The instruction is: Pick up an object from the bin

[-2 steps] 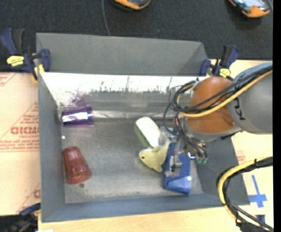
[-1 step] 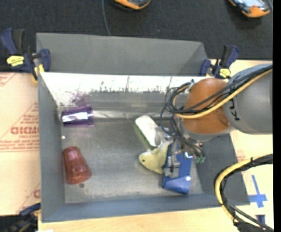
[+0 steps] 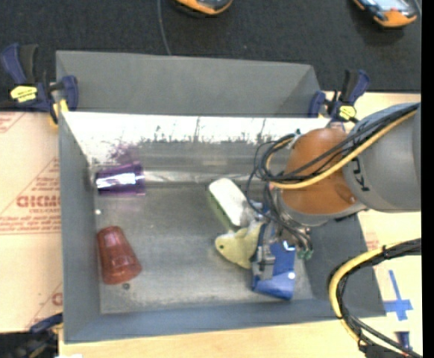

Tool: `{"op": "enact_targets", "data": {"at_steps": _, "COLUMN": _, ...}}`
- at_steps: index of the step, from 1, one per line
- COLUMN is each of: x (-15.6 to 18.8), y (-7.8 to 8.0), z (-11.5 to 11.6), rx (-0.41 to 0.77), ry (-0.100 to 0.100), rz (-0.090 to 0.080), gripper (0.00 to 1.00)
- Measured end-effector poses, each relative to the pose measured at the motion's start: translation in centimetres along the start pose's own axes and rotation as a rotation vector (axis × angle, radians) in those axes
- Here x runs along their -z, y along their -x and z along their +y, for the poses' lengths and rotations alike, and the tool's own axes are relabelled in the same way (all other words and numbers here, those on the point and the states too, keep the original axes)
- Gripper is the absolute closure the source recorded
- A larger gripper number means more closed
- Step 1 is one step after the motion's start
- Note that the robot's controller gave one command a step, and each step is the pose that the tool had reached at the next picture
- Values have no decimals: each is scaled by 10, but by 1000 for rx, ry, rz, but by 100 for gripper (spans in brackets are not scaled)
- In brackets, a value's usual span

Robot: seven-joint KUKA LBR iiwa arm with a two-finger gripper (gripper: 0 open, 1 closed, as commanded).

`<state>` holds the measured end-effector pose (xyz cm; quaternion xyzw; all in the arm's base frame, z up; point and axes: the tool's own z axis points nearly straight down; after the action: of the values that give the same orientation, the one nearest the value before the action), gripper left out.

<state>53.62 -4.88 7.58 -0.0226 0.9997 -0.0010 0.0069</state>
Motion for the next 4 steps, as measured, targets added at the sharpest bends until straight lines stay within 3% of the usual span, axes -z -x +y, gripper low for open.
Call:
{"op": "enact_targets", "data": {"at_steps": 1, "x": -4, "y": 7, "z": 0, "rx": 57, "ry": -1, "rz": -4, "gripper": 100}}
{"op": "enact_targets", "data": {"at_steps": 2, "x": -4, "y": 7, "z": 0, "rx": 57, "ry": 0, "rz": -4, "gripper": 100}}
{"op": "enact_targets", "data": {"at_steps": 3, "x": 62, "y": 8, "z": 1, "rx": 48, "ry": 0, "rz": 0, "gripper": 100}}
{"op": "enact_targets", "data": {"at_steps": 4, "x": 79, "y": 8, "z": -2, "rx": 49, "ry": -2, "rz": -7, "gripper": 100}}
